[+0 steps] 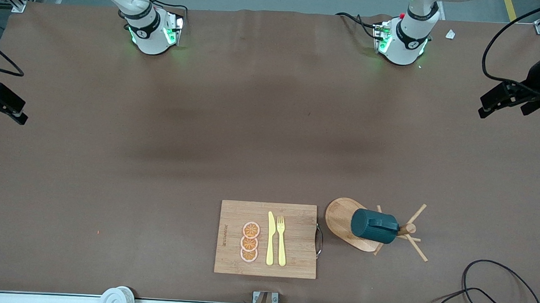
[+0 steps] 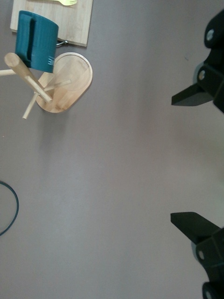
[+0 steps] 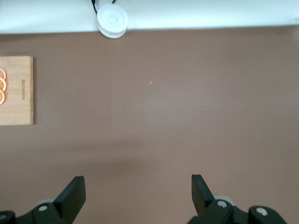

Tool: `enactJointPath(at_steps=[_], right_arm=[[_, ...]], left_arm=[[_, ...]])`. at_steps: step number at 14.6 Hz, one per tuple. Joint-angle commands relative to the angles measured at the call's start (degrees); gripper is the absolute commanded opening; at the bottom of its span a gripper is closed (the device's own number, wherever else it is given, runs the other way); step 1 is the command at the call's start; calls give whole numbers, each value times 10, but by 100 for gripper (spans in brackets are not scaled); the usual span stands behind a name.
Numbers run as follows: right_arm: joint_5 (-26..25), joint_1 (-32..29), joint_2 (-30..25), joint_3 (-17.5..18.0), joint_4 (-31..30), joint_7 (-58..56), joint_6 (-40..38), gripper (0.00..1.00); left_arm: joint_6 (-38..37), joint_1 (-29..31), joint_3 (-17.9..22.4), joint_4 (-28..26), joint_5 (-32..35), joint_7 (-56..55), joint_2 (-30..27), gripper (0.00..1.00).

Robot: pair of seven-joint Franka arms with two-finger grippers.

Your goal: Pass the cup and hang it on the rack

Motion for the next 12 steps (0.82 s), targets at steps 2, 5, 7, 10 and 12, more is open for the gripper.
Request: enactJointPath(at_steps=[2,5,7,10,12], right_arm=[[47,-15,-1,1,7,-4,-17,100],[51,-25,-1,1,11,-6,-15,100],[43,-25,-1,2,19,-7,-14,100],[41,-25,-1,2,19,-5,-14,100],[41,-25,-1,2,19,-6,-14,100]], left_arm=[[-6,-1,-6,-18,-4,11,-17,100],[-9,-2,-17,-15,-4,42,-14,100],[-16,-2,-17,-12,-5,72,-11,100],[-23,-1,-17,-8,-4,69,-9,100],[-29,0,-17,-7,-4,71,-9,100]])
